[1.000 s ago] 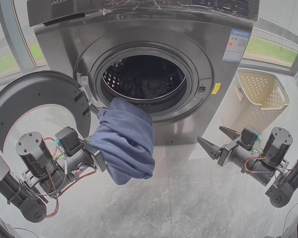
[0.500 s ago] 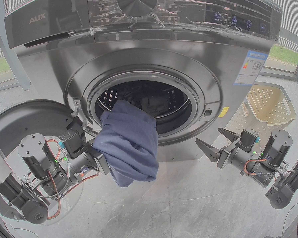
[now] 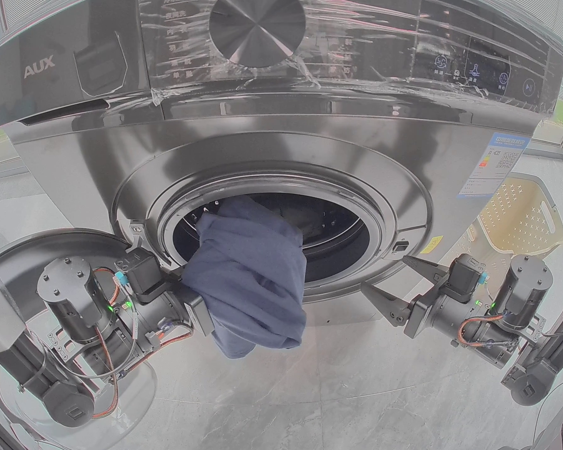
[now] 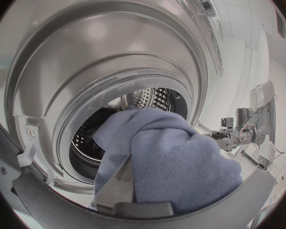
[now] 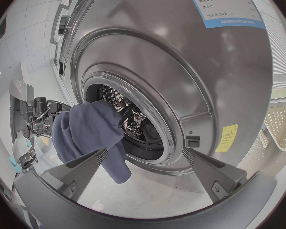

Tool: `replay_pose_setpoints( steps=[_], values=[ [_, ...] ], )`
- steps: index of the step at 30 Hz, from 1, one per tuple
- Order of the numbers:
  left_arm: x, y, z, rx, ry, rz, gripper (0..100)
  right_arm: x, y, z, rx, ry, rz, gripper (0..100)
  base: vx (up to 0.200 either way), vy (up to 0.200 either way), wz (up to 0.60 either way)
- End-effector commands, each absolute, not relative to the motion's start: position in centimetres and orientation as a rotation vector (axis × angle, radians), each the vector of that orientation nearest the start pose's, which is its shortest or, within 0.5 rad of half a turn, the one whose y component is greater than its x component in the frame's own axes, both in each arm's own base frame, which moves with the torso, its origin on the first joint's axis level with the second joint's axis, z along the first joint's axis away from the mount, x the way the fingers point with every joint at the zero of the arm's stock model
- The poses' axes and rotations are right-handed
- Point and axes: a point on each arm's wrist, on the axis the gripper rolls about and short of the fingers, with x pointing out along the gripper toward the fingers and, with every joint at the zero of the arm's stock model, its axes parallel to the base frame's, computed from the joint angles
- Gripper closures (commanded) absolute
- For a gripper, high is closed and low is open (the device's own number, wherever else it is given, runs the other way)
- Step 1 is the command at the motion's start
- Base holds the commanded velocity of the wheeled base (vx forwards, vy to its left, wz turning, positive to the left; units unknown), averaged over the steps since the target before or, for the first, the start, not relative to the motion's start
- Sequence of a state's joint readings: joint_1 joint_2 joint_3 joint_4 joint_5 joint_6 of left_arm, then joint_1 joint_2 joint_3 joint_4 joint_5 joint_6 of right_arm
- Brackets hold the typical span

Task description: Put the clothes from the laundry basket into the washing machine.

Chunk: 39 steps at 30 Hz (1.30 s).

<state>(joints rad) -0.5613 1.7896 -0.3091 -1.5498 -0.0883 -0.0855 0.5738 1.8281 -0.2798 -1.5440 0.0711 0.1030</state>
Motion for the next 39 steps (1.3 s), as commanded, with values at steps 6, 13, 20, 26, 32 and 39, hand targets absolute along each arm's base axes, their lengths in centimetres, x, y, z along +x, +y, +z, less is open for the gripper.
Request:
replay_pose_setpoints(
  steps=[6,13,20,26,32,39],
  values=[
    [22.3,-16.6,12.4,-0.093,-0.027,-0.689,100,20.1,15.0,11.4,0.093,0.061,0.704,0,0.0,0.0,0.0],
    [24.2,-18.7,11.9,-0.099,-0.045,-0.713,100,18.3,15.6,10.4,0.073,0.121,0.76,0,0.0,0.0,0.0],
    [26.7,-21.3,10.6,-0.115,-0.049,-0.706,100,17.6,15.8,10.1,0.066,0.138,0.786,0,0.0,0.0,0.0],
    [29.7,-23.5,9.6,-0.142,-0.086,-0.652,100,17.5,15.9,10.2,0.066,0.135,0.79,0,0.0,0.0,0.0],
    [34.0,-23.6,9.6,-0.143,-0.1,-0.551,100,17.5,16.0,10.2,0.066,0.137,0.794,0,0.0,0.0,0.0],
    [37.1,-23.7,10.1,-0.14,-0.093,-0.51,100,17.5,16.1,10.1,0.065,0.138,0.797,0,0.0,0.0,0.0]
  ],
)
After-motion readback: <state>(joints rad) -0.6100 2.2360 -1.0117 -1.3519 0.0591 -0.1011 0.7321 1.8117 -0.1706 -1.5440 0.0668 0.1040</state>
